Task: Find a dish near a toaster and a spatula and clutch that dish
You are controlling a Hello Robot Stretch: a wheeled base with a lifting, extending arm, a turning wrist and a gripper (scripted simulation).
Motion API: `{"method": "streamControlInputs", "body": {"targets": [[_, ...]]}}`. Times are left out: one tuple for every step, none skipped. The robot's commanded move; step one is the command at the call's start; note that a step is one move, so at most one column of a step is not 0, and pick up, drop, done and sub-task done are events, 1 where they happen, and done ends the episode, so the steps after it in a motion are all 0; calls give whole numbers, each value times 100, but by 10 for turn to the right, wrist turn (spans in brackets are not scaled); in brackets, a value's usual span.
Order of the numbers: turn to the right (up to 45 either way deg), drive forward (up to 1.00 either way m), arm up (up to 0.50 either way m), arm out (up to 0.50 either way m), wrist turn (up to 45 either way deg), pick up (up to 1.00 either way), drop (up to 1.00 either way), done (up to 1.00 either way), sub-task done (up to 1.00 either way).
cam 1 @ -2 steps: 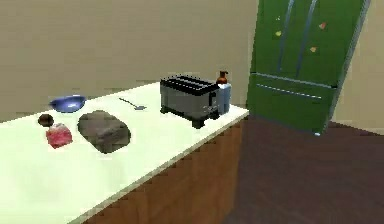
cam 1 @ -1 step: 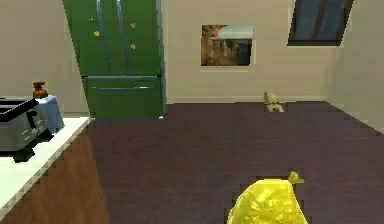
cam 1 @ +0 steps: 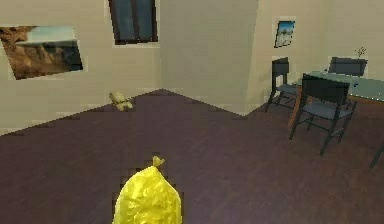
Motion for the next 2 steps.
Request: {"method": "streamControlInputs", "body": {"targets": [[270, 0, 0, 0, 0, 0, 0, 0, 0], [30, 0, 0, 0, 0, 0, 0, 0, 0]]}}
